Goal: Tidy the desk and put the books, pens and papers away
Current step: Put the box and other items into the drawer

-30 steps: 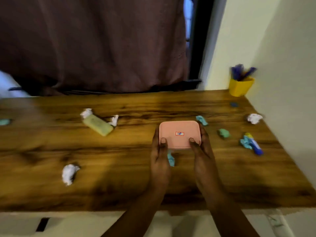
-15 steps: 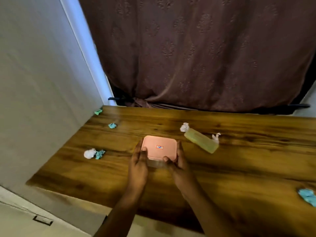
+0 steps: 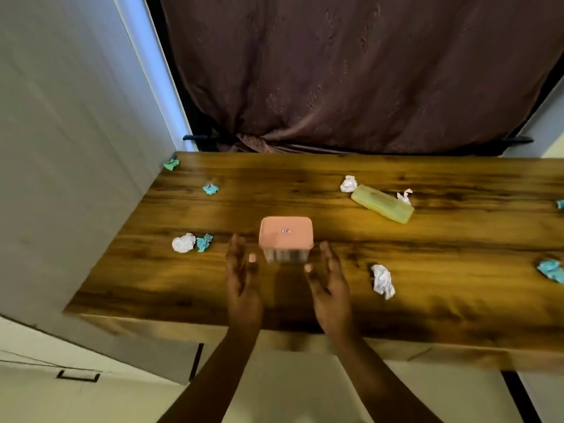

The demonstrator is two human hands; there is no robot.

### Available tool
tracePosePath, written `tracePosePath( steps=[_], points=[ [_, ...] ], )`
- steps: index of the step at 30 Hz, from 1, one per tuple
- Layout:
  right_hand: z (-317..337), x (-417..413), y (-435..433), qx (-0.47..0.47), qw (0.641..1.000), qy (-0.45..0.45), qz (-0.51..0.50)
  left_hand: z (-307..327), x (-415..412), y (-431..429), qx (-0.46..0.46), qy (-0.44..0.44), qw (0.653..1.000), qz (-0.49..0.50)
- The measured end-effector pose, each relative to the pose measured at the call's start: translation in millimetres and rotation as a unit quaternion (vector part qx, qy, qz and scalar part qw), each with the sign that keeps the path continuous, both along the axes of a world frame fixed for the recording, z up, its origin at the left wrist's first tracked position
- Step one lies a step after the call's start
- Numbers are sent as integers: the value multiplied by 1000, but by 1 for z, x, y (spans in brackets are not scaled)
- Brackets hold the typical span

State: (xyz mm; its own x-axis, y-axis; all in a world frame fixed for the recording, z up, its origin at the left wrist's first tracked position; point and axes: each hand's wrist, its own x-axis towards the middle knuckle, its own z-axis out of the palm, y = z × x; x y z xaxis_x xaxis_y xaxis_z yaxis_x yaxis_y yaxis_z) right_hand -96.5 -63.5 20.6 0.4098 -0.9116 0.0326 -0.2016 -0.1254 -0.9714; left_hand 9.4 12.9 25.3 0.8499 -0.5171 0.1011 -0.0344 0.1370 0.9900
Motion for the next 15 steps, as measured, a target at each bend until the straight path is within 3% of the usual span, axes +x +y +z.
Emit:
tracePosePath(
  steps=[3, 5, 8, 10, 12, 15],
  points=[
    [-27, -27, 41, 61, 993, -101, -19, -26, -16, 48, -30, 53, 997, -50],
    [-51, -40, 62, 195, 970, -145, -20, -55, -26, 73, -8, 189, 982, -16],
    [-96, -52, 89, 443, 890, -102, -19, -107, -40, 103, 49, 453, 889, 51],
    [-126, -56, 99, 548, 833, -53, -44, -129, -42, 111, 76, 533, 842, 34],
    [-150, -53, 99, 579, 806, -88, -86, -147, -36, 106, 72, 575, 815, 20],
    [-167, -44, 81, 575, 764, -231, -179, -161, -19, 89, 22, 589, 807, 39]
  ],
)
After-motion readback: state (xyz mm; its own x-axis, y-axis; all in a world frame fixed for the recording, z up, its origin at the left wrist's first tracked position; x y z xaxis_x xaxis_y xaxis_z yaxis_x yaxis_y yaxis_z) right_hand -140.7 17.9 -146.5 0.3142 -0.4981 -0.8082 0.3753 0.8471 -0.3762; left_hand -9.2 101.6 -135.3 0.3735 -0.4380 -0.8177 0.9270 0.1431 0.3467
